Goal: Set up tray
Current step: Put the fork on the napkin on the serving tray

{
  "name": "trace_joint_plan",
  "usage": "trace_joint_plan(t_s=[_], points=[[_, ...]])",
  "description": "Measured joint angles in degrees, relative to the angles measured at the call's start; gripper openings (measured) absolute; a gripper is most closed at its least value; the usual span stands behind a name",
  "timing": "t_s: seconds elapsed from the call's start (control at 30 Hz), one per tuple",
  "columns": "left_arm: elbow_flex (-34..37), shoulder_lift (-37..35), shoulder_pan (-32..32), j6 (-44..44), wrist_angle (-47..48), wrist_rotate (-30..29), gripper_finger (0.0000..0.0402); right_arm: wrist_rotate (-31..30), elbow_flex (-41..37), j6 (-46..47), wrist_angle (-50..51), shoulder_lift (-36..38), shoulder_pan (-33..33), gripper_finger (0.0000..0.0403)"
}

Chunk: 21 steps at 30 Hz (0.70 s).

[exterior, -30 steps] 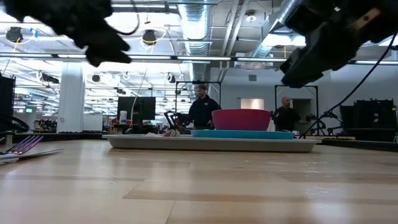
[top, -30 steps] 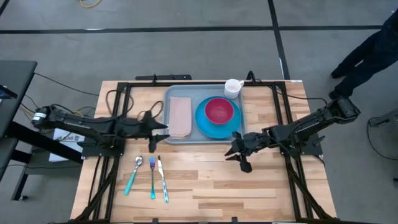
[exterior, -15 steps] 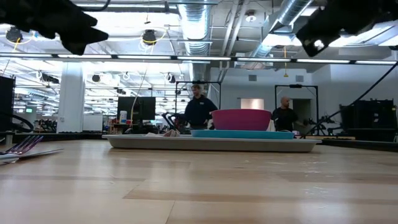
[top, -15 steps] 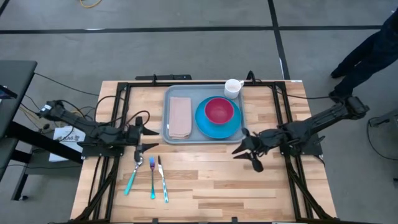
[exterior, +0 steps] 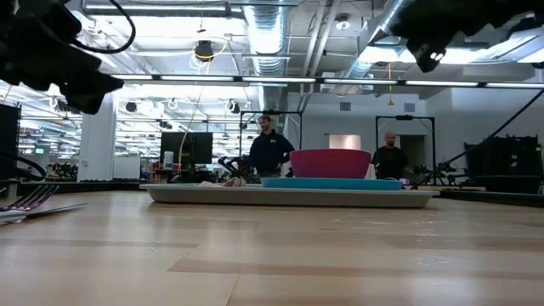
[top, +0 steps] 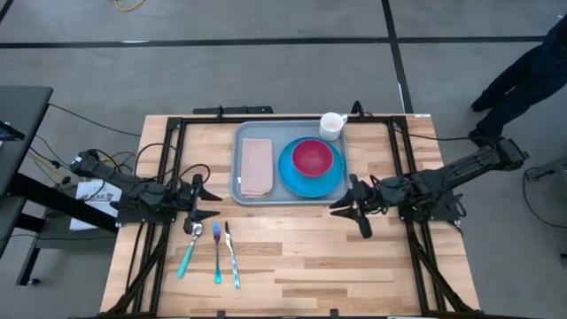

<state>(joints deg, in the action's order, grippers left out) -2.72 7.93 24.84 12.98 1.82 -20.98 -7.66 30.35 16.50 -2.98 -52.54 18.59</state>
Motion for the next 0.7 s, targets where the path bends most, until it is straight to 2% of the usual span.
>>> trace_joint_plan(t_s=[0.13, 0.23, 0.33, 0.47, 0.57, 0.7], points=[[0.03, -0.86, 0.0, -2.92, -1.1, 2.77, 0.0206, 1.12, 1.37, 0.01, -8.71, -6.52, -0.13, 0.0082], [0.15, -1.39, -0.06, -4.52, -1.9, 3.53, 0.0206, 2.29, 5.88, 4.08, -9.05, -12.73, -0.37, 0.0082], [0.28, -2.03, -0.02, -7.27, -3.2, 8.34, 0.0206, 2.65, 13.17, 11.45, -7.59, -19.94, -0.37, 0.0082], [0.26, -3.27, -0.02, -10.75, -4.32, 14.8, 0.0206, 5.39, 26.89, 18.32, -1.02, -30.77, -0.37, 0.0082], [0.26, -3.69, 0.0, -10.66, -3.94, 18.41, 0.0206, 7.39, 38.64, 22.35, 7.65, -38.31, -0.71, 0.0082], [0.24, -3.88, 0.0, -7.41, -1.06, 20.35, 0.0206, 9.06, 52.21, 26.2, 18.36, -46.95, -1.47, 0.0082]])
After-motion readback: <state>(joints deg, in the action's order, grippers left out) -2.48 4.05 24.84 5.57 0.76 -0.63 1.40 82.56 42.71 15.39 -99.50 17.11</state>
